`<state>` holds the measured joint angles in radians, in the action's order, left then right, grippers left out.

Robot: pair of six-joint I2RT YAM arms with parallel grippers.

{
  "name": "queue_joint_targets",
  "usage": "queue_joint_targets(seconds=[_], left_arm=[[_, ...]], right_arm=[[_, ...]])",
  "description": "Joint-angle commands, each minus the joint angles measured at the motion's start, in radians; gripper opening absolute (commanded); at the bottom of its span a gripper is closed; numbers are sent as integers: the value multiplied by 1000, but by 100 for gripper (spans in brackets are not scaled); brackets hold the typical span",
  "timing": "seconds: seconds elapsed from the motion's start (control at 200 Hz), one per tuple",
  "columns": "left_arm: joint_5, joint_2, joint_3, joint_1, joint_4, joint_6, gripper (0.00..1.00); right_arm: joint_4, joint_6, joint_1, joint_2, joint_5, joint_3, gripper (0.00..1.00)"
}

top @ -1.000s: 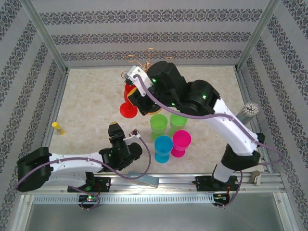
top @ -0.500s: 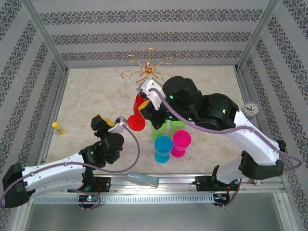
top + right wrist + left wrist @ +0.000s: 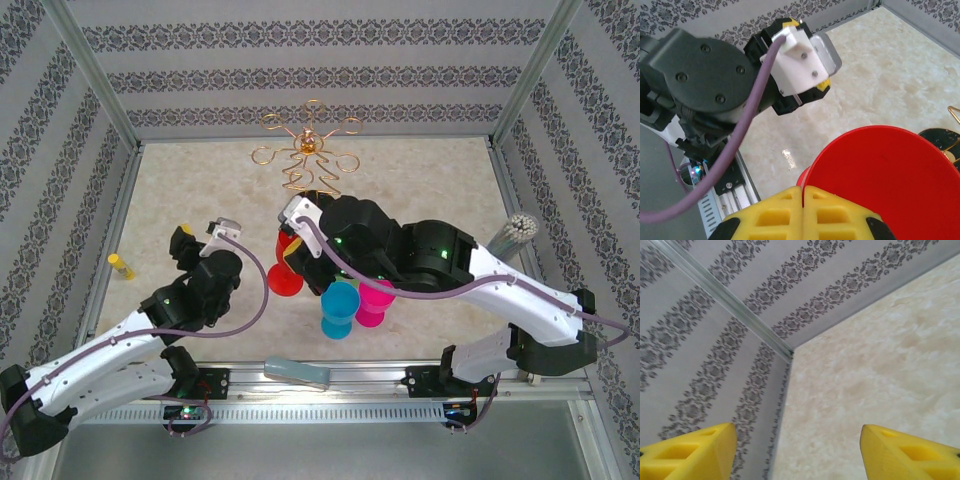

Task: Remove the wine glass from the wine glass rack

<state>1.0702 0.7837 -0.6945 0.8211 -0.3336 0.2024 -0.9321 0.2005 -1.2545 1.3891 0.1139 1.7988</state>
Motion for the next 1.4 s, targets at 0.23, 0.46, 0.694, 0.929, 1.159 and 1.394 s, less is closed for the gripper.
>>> queue_joint_targets(seconds=[0.23, 0.46, 0.694, 0.929, 1.159, 1.394], left_arm=[[-455, -39, -105, -267, -176, -377, 69], [-667, -38, -101, -416, -171, -488, 70], [-918, -20, -78, -576, -139, -597, 71], [-1061, 0, -66, -671, -114, -648, 71], [-1081, -4, -57, -686, -131, -647, 71], [-1090, -11, -60, -688, -148, -636, 72]], right_arm=[[109, 65, -61, -16, 83, -144, 0], [179, 113, -84, -15, 110, -257, 0], [232, 129, -111, 20, 199, -335, 0], [349, 148, -113, 34, 231, -435, 0], [393, 169, -96, 87, 210, -479, 0], [440, 194, -70, 119, 197, -529, 0]])
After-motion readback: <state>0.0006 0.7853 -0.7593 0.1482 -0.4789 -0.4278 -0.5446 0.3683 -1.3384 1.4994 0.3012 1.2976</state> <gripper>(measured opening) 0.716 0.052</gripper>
